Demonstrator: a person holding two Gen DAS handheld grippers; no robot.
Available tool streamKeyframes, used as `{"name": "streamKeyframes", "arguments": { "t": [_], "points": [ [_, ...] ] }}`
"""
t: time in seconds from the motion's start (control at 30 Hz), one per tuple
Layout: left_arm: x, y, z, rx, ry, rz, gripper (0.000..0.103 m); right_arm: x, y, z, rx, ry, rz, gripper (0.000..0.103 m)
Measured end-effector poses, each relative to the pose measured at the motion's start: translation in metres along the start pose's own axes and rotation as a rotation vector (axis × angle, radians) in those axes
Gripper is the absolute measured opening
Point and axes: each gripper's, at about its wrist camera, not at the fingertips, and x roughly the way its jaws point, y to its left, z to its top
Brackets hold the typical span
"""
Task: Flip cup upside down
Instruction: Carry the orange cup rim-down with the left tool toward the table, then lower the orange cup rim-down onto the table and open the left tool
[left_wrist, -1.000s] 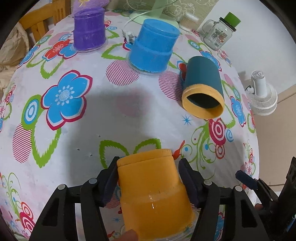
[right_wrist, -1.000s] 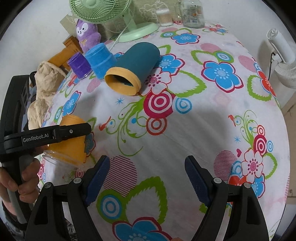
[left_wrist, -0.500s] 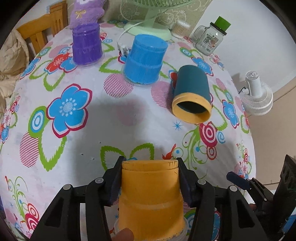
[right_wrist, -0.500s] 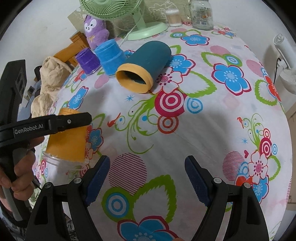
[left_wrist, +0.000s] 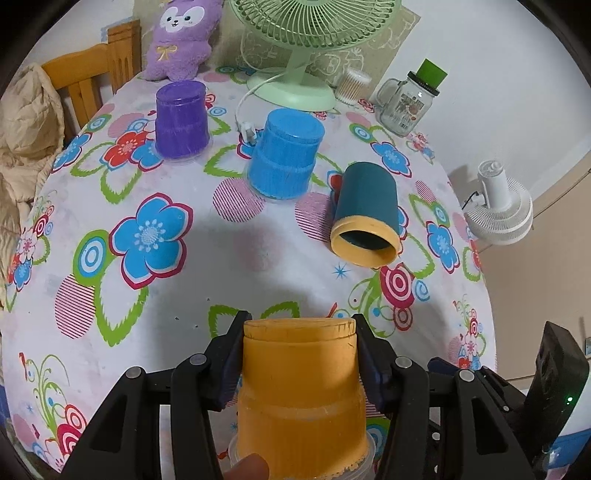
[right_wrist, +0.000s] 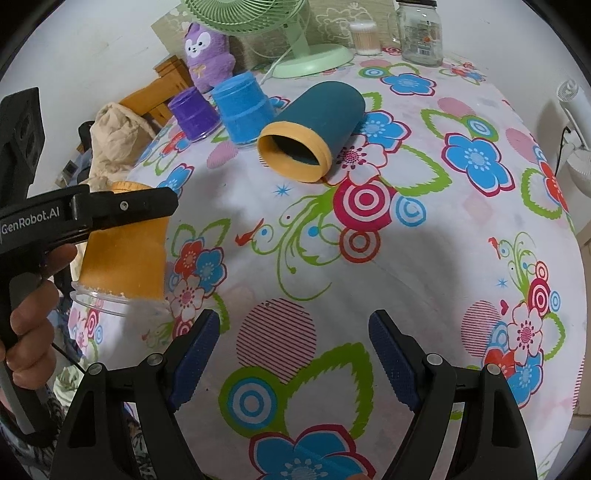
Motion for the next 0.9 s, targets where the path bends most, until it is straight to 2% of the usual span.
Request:
{"name": "streamKeyframes", "arguments": {
  "t": [0.7, 0.9],
  "points": [
    [-0.019, -0.009, -0.001, 0.029, -0.060, -0.010, 0.056, 0.001, 0.006, -0.002, -0.020, 0.010, -0.001, 0.085],
    [-0.026, -0.012, -0.002, 0.045, -0.092, -0.006, 0.061, 0.000, 0.006, -0.002, -0.020, 0.004, -0.003, 0.085]
  ]
}}
